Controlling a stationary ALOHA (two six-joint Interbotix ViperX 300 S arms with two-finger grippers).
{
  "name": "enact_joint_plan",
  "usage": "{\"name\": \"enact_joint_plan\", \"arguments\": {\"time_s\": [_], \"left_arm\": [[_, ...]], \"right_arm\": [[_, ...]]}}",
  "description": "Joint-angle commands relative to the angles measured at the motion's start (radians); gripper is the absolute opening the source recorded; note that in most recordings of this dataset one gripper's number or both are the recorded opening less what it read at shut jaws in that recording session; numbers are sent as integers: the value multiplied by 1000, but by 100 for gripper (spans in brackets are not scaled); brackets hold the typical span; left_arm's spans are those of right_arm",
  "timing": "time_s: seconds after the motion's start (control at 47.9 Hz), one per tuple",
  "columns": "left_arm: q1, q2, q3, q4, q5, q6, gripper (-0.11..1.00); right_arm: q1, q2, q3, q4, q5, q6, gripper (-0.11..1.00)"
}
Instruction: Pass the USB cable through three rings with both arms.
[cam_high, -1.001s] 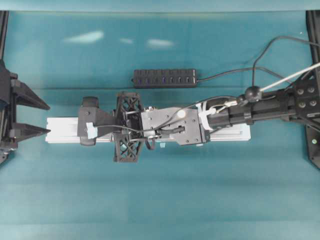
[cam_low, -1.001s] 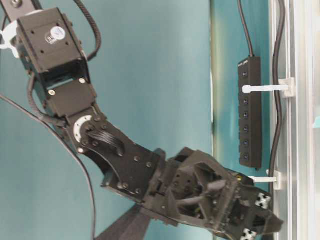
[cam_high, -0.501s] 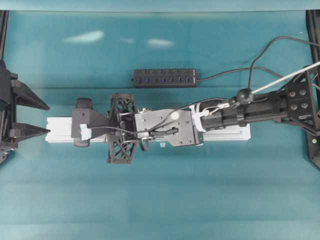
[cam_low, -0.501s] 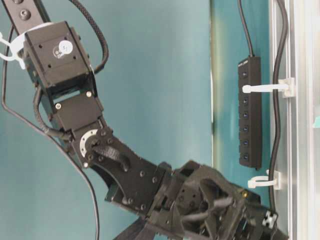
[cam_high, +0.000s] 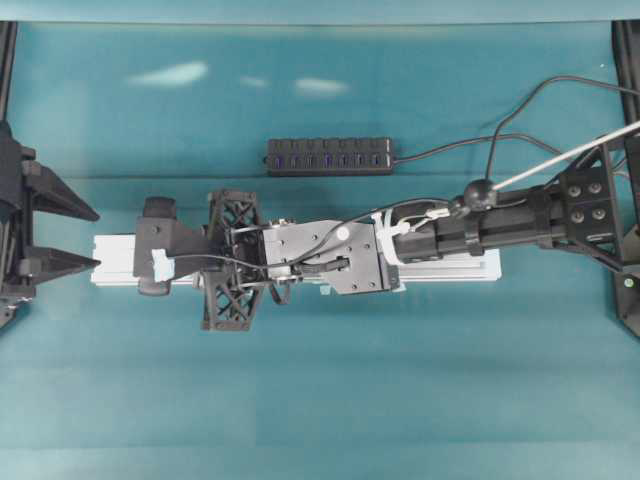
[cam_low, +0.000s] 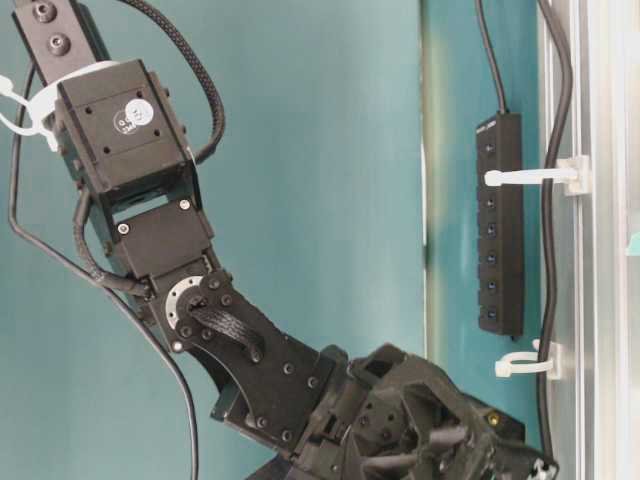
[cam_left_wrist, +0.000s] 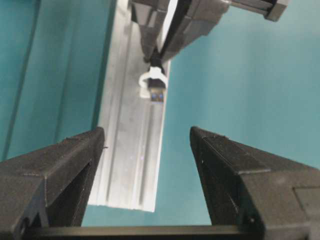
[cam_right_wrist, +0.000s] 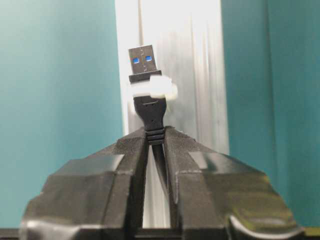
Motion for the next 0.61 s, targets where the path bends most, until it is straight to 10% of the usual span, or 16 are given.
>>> {"name": "enact_joint_plan", "arguments": {"time_s": [0.0,0.584], "left_arm": [[2,12,-2,2,-15,-2,78],[2,187,112,2,-311,14,78]], "right_arm": [[6,-8,-12,9,-40,18,-8],[-6,-28,-2,17,-104,120,-8]]}}
